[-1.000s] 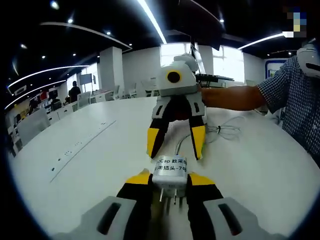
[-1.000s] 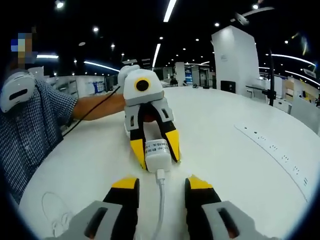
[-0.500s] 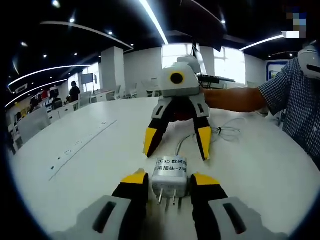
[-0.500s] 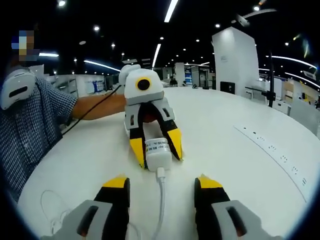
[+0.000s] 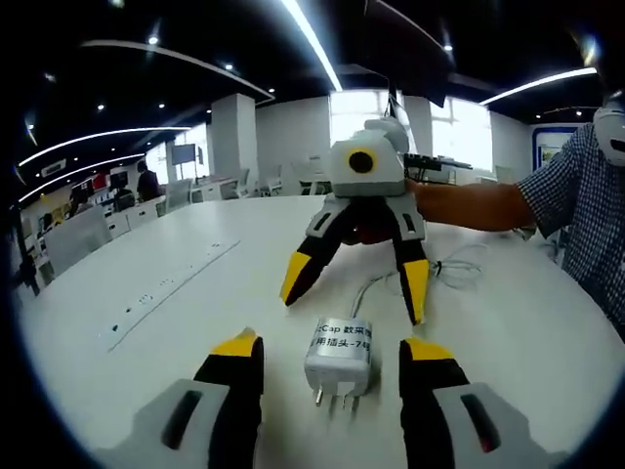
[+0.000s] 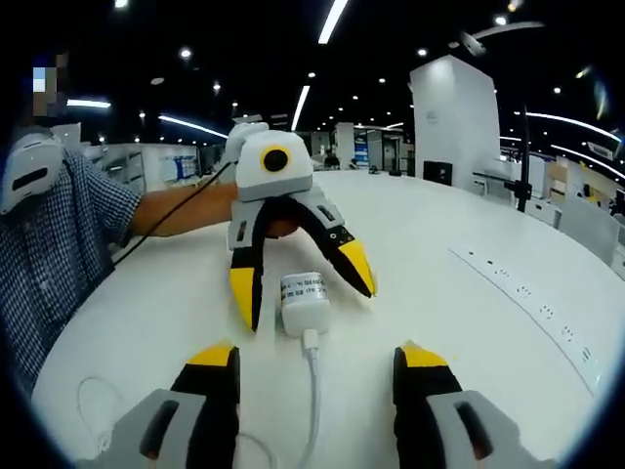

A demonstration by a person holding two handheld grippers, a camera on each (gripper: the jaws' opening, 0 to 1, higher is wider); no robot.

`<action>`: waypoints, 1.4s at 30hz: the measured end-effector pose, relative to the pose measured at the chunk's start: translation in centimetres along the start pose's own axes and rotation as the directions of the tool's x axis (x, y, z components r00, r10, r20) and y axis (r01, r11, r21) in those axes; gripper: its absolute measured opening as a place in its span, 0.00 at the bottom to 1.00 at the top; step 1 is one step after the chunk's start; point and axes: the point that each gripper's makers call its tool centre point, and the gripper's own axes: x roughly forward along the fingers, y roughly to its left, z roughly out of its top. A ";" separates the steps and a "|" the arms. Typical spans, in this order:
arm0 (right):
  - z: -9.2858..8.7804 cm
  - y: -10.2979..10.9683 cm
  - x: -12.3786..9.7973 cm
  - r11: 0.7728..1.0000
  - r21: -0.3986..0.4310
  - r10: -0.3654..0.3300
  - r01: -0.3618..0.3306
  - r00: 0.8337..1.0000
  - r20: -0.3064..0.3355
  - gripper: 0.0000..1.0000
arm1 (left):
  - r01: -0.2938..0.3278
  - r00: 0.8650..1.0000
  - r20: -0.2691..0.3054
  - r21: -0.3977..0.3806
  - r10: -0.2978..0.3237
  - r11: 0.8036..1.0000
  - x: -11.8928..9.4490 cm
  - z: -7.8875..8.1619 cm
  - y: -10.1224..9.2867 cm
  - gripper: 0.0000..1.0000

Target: Plug the desk Type‑C cable into the charger adapter.

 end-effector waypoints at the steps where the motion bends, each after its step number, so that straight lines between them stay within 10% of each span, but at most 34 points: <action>1: -0.1 -0.1 -0.1 1.000 0.002 -0.020 0.020 1.000 -0.011 0.67 | -0.013 1.000 -0.003 -0.002 0.013 1.000 -0.1 0.1 0.0 0.57; 16: 0.2 0.5 -3.1 0.971 0.055 -0.234 0.234 0.972 -0.013 0.60 | -0.223 0.975 0.010 -0.063 0.224 0.973 -4.0 0.4 -0.6 0.54; 26: 0.1 2.6 -6.7 0.882 0.156 -0.449 0.444 0.894 -0.008 0.59 | -0.459 0.888 -0.050 -0.139 0.457 0.877 -8.7 -0.6 -2.0 0.52; 32: -1.1 4.6 -8.4 0.845 0.158 -0.514 0.511 0.858 -0.030 0.58 | -0.504 0.861 -0.038 -0.193 0.507 0.842 -10.8 -0.6 -4.5 0.49; 42: -2.1 9.3 -12.5 0.775 0.211 -0.602 0.595 0.797 -0.036 0.57 | -0.632 0.772 -0.118 -0.252 0.625 0.733 -15.5 -1.9 -8.0 0.48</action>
